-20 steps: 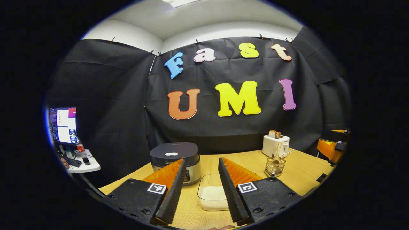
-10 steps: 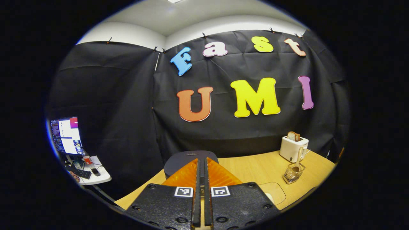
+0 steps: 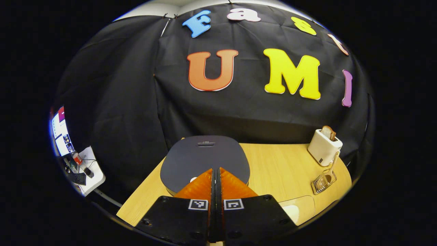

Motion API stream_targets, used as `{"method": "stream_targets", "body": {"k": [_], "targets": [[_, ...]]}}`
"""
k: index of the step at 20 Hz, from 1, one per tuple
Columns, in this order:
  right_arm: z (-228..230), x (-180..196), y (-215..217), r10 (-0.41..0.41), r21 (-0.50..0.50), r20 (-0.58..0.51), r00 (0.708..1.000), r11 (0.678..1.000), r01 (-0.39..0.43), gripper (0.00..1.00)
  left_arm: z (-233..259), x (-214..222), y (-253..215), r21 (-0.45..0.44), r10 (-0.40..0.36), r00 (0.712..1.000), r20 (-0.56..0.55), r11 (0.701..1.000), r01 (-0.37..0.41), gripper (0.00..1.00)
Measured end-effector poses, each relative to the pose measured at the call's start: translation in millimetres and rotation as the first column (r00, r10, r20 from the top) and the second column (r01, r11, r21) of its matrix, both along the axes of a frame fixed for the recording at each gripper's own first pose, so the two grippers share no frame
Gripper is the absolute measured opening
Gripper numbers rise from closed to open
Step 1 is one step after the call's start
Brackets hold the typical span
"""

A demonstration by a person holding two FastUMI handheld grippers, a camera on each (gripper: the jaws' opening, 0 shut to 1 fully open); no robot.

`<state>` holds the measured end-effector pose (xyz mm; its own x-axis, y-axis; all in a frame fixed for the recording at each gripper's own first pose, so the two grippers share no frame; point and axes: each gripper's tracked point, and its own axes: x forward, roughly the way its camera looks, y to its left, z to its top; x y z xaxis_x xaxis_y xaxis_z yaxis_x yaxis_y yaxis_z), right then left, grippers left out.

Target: Close the left gripper, press the button to open the rice cooker; take a wooden spoon from the chopstick holder with the right hand, scoop a spoonful of rice and pour it into the rice cooker, then put the wooden spoon back into the chopstick holder.

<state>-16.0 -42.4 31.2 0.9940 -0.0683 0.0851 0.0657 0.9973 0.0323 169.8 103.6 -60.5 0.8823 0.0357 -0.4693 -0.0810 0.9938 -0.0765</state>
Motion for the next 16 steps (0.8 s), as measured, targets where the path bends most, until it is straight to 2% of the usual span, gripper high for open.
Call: {"method": "stream_targets", "body": {"k": [3,6,10,11,16], "targets": [[0,2,-8,-0.013,0.011,-0.007,1.0,1.0,0.013,0.95,-23,12,7,-0.013,0.006,0.998,-0.064,1.0,-0.007,0.02],[-2,5,-12,-0.017,0.027,-0.017,1.0,0.999,0.017,0.95,-28,19,16,0.018,-0.001,0.999,-0.042,1.0,0.001,0.03],[-4,6,-11,-0.017,0.032,-0.026,1.0,0.999,0.018,0.95,-47,21,16,0.03,-0.008,0.996,-0.088,0.999,0.011,0.03],[-4,6,-11,-0.016,0.033,-0.026,1.0,0.999,0.016,0.95,-45,24,14,0.041,-0.018,0.997,-0.07,0.999,0.021,0.03],[-4,4,-7,-0.004,0.032,-0.029,1.0,0.999,0.005,0.96,-47,22,16,0.0,-0.013,0.996,-0.092,1.0,0.013,0.03]]}}
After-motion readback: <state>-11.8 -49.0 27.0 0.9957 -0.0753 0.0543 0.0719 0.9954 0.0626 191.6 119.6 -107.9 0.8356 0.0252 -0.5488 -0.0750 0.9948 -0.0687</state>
